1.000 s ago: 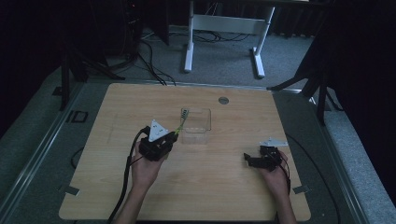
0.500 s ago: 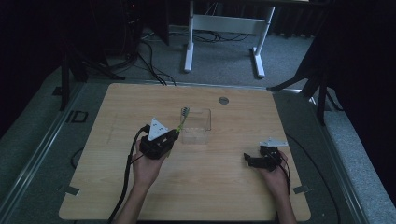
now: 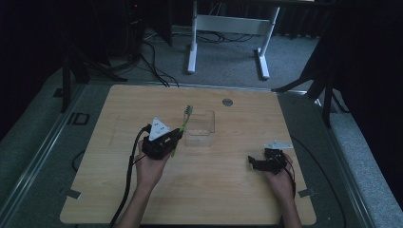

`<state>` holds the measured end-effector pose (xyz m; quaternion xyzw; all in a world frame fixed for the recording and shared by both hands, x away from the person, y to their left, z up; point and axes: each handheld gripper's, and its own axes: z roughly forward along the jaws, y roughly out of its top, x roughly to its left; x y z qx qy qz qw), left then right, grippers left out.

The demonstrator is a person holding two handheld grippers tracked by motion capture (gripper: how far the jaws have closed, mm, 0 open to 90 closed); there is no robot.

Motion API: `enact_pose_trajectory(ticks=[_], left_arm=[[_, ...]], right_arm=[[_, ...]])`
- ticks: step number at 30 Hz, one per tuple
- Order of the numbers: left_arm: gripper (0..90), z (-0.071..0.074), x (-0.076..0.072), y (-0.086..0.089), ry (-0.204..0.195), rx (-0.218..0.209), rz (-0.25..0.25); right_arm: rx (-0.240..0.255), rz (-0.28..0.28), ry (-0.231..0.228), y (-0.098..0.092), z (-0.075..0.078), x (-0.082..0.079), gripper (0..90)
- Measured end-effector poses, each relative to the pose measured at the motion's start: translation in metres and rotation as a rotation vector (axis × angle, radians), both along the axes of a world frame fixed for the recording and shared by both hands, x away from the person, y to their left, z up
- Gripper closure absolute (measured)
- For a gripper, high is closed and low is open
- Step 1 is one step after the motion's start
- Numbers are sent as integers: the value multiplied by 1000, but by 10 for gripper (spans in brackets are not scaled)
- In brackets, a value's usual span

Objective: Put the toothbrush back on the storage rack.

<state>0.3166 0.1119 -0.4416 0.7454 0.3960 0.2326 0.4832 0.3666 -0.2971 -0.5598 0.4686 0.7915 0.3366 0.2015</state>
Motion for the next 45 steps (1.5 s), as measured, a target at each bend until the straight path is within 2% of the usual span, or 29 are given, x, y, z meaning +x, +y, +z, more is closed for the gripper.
enact_pose_trajectory(ticks=[14,45], left_arm=[[816,5,5,-1,-20,-30,4],[816,12,18,-6,-48,-53,10]], right_arm=[[0,0,-1,0,0,0,148],[0,-1,0,0,0,0,148]])
